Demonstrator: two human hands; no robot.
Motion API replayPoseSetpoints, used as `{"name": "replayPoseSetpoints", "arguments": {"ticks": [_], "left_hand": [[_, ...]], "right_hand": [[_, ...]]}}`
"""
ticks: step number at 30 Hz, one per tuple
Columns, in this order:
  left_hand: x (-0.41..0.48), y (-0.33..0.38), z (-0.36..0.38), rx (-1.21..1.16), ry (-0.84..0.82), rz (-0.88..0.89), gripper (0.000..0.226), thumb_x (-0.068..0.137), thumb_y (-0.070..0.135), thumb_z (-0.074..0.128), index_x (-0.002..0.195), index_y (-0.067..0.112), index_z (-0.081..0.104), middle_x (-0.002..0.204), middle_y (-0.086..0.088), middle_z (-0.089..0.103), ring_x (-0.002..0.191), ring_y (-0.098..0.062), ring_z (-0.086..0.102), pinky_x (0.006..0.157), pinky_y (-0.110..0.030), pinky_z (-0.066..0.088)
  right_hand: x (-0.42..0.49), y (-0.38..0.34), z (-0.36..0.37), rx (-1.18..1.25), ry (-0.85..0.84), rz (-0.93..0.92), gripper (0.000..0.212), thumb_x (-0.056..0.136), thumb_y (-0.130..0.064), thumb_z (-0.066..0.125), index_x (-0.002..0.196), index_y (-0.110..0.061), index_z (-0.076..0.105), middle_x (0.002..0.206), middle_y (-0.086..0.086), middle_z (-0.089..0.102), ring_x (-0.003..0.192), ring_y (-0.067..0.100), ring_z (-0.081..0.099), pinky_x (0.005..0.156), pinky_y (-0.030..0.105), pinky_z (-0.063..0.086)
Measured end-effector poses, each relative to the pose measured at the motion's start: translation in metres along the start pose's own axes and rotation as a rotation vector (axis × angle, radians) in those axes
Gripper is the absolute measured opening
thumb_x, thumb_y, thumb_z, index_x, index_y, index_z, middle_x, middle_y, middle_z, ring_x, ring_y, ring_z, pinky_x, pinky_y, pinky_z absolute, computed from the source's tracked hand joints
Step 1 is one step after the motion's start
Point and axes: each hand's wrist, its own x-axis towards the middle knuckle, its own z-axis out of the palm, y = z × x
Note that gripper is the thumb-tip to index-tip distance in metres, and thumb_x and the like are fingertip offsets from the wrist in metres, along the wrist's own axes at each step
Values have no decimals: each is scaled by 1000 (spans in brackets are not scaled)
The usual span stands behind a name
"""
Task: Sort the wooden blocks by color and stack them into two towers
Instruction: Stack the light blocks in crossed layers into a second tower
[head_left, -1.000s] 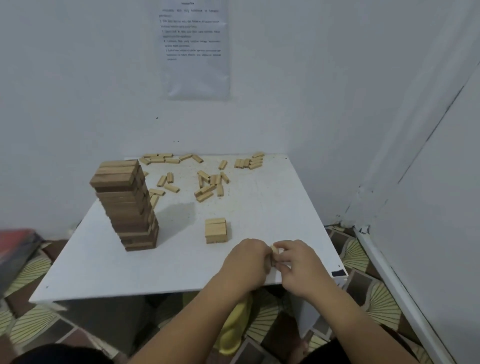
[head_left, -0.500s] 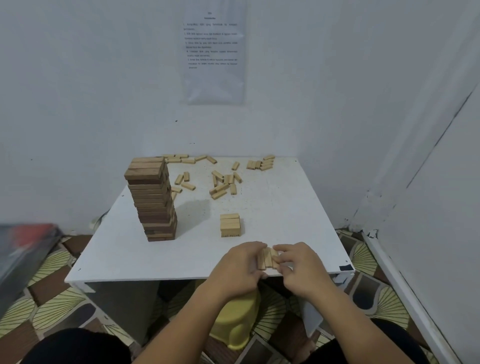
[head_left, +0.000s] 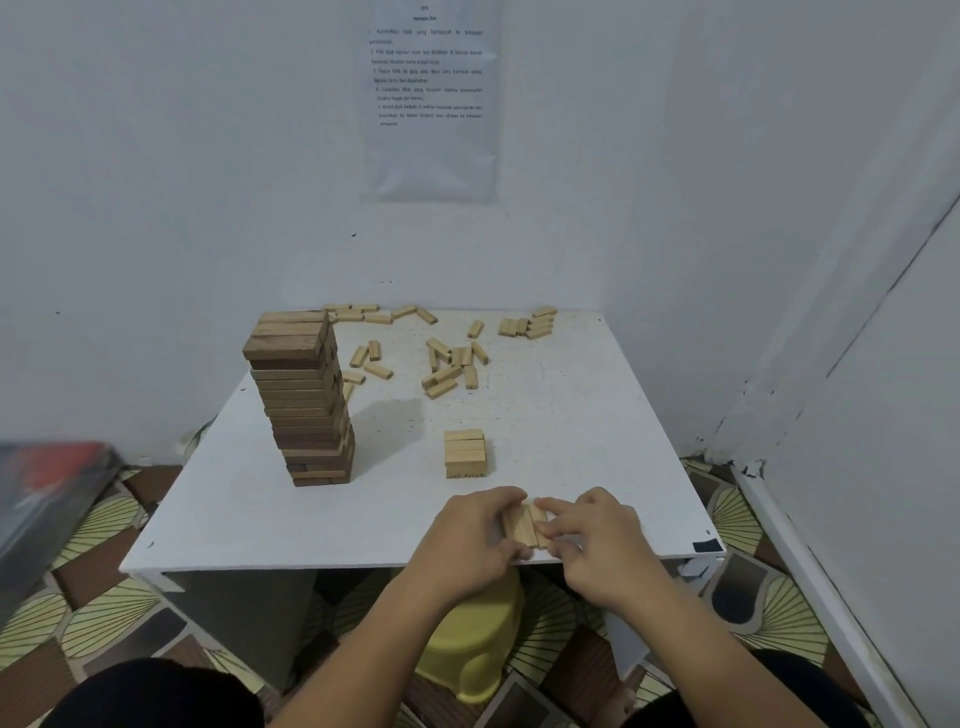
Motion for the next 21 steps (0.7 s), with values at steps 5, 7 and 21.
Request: {"name": "replayPoseSetpoints", "arguments": {"ticks": [5,7,21], "left_hand": [[-5,-5,-3,11,58,11,59,85,26,81,139,28,59,129,8,67,114,-8,60,94,-17,45],[-6,-6,-3,16,60,6,59,85,28,81,139,30,57,129,7,65,116,-11,60,98,-23,47],[-21,-26,-20,-14,60,32,60,93,36,72,148,35,48,148,14,53,137,-6,46,109,-14,29]], "right_hand": [[8,-8,8,25,-12,-10,28,94,-21,66,118,-31,76,125,-40,50,109,11,44,104,38,41],[9,-9,10,23,-28,-18,28,95,-22,65,119,-31,76,140,-28,55,109,11,43,103,37,42],[-3,-24,21,170,248,109,35,88,-37,72,119,-30,58,108,-16,53,103,6,53,91,27,48]]}}
